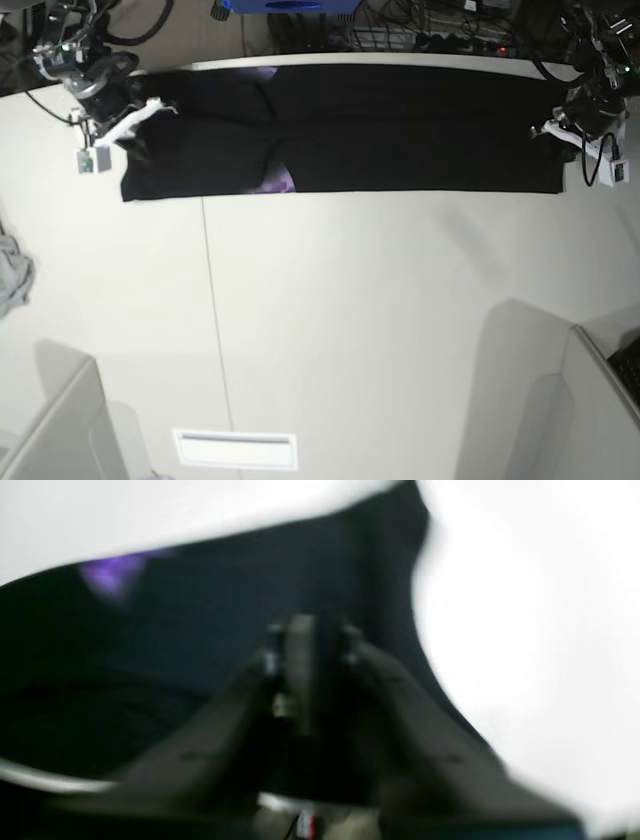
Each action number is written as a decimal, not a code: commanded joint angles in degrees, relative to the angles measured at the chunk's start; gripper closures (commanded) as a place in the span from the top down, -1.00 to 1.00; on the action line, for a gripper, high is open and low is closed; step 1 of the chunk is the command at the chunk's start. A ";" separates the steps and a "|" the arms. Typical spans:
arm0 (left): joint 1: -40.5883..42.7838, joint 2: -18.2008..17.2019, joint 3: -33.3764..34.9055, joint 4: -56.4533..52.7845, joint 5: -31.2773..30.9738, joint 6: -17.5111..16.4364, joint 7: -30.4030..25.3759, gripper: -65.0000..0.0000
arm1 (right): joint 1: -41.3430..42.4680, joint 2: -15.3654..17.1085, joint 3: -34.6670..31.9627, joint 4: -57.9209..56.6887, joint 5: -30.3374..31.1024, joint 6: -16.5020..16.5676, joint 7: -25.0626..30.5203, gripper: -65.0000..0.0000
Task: Fold the T-shirt properly
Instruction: 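Release the hem and reposition both grippers at the folded strip's ends, then grasp the strip end with the left gripper and fold it toward the right gripper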
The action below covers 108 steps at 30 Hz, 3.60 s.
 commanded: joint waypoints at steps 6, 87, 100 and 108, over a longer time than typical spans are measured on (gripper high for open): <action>-3.04 -1.18 5.36 -8.04 4.89 4.65 -0.98 -1.00 | 7.63 1.20 0.57 -11.31 0.00 -2.89 1.87 -1.00; -7.88 1.19 5.89 1.28 15.35 -12.23 -4.85 -1.00 | 13.25 -2.76 0.39 0.82 -4.49 -2.81 -3.32 -1.00; -6.56 9.46 30.15 3.12 19.40 -3.26 -4.94 -1.00 | 13.16 -2.49 0.57 0.64 -4.49 -2.98 -3.32 -1.00; -6.56 9.63 37.89 3.12 18.87 2.28 -5.03 -1.00 | 13.16 -2.49 0.57 0.64 -4.49 -3.16 -3.32 -1.00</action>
